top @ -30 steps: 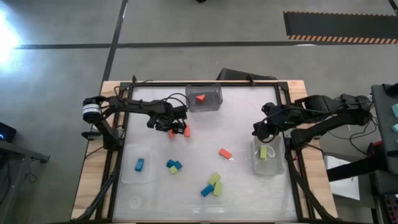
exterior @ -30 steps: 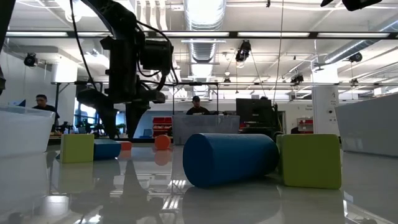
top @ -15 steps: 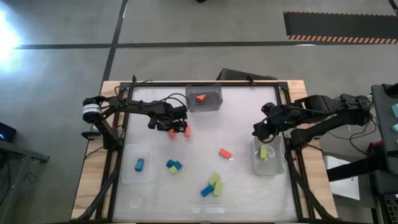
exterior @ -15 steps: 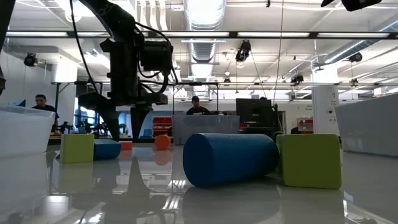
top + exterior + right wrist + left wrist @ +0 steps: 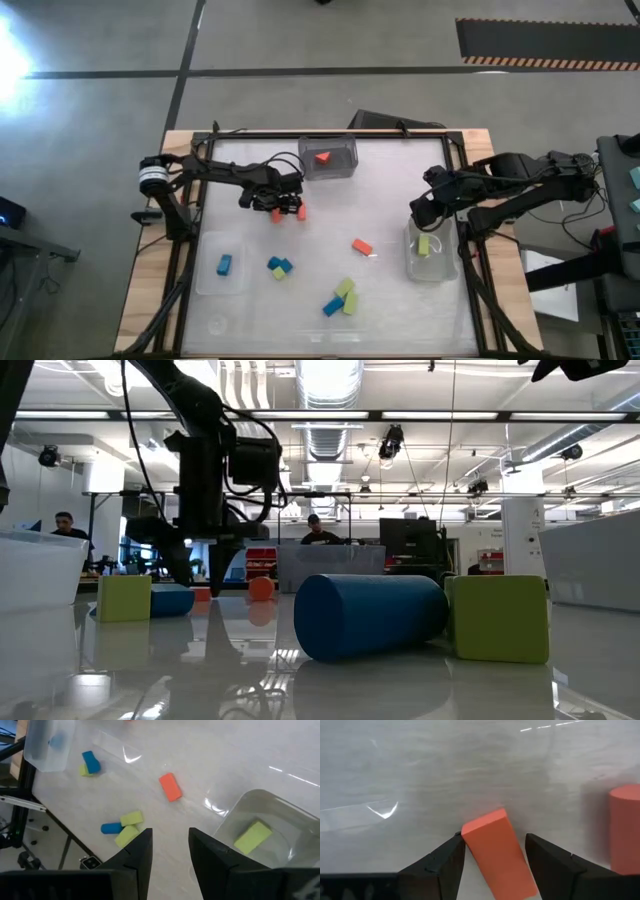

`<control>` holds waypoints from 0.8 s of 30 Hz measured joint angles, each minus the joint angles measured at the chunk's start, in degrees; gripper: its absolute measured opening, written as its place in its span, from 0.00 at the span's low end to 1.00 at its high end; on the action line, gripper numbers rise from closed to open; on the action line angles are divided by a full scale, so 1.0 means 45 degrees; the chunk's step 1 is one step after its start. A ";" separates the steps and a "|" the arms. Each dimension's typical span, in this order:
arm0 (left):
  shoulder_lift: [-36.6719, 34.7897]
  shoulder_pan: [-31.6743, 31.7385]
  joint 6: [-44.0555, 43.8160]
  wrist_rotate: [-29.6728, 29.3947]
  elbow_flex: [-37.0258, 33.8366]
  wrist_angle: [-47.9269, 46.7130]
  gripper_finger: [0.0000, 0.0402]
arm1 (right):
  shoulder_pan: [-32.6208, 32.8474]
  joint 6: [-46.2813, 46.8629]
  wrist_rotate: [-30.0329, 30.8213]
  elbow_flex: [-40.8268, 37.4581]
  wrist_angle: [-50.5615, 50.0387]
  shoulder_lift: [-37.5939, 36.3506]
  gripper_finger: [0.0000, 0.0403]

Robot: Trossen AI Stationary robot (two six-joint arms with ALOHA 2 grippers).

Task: Sort & place blocks by color
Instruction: Put the orange block into the black bin

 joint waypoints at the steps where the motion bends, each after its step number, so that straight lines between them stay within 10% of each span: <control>1: 0.0000 0.0000 0.0000 -0.0005 0.0000 -0.0005 0.47 | 0.0000 0.0000 0.0000 0.0000 0.0000 0.0000 0.29; 10: -0.0005 0.0000 0.0030 -0.0097 0.0005 0.0007 0.27 | 0.0000 -0.0413 0.0010 0.0000 0.0005 0.0000 0.29; 24: -0.2702 -0.0003 0.2699 -0.0559 0.0724 0.0289 0.27 | -0.0808 -0.3715 0.0465 -0.0055 0.2437 0.0136 0.29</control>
